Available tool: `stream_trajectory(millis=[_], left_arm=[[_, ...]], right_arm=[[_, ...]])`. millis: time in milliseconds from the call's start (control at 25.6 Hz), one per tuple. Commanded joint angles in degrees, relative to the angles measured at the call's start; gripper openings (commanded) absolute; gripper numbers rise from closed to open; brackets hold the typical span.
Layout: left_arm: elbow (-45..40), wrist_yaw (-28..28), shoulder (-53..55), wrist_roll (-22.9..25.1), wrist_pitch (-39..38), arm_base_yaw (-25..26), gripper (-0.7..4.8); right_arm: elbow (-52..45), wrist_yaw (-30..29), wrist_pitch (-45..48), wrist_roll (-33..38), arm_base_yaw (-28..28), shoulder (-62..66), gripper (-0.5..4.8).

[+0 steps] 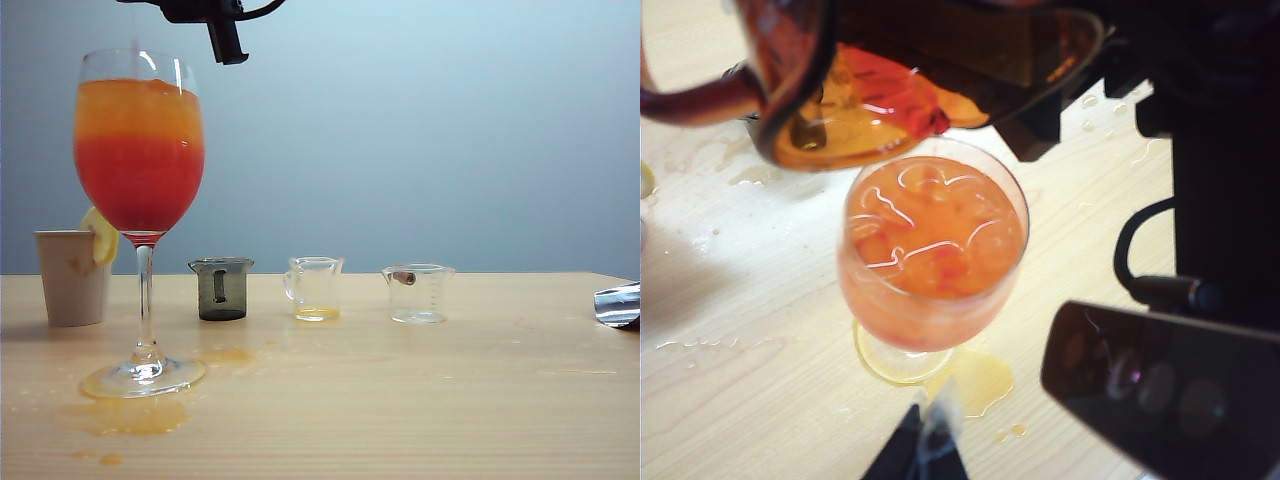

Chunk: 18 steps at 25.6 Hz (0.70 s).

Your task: Pick up the fourth measuring cup from the left, pour the grenadine inside into the goblet, and finally put the measuring cup back in its original place.

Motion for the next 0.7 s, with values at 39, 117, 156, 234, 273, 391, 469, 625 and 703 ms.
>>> stream_trajectory(millis=[39, 117, 156, 234, 273, 391, 469, 625, 703], left_arm=[[0.2, 0.1, -0.1, 0.0, 0.2, -0.1, -0.02], [0.2, 0.1, -0.1, 0.0, 0.2, -0.1, -0.02], [0.2, 0.1, -0.1, 0.0, 0.2, -0.1, -0.02], [0.2, 0.1, -0.1, 0.0, 0.2, -0.1, -0.02], [0.2, 0.1, -0.1, 0.0, 0.2, -0.1, -0.02], [0.2, 0.1, -0.1, 0.0, 0.2, -0.1, -0.02], [0.2, 0.1, -0.1, 0.0, 0.2, -0.1, -0.02], [0.2, 0.1, -0.1, 0.0, 0.2, -0.1, -0.02], [0.2, 0.1, -0.1, 0.0, 0.2, -0.1, -0.02]], right_arm=[[0.2, -0.2, 1.6, 1.7, -0.1, -0.4, 0.36], [0.2, -0.3, 1.6, 3.2, -0.3, -0.4, 0.36], [0.2, -0.3, 1.6, 4.3, -0.3, -0.4, 0.35], [0.2, -0.3, 1.6, 5.9, -0.3, -0.4, 0.36], [0.2, -0.4, 1.6, 5.9, -0.4, -0.4, 0.35], [0.2, -0.4, 1.4, 6.9, -0.3, -0.4, 0.35], [0.2, -0.3, 1.4, 9.1, -0.3, -0.4, 0.35], [0.1, -0.3, 1.4, 10.2, -0.3, -0.4, 0.35], [0.1, -0.3, 1.4, 10.6, -0.3, -0.4, 0.35]])
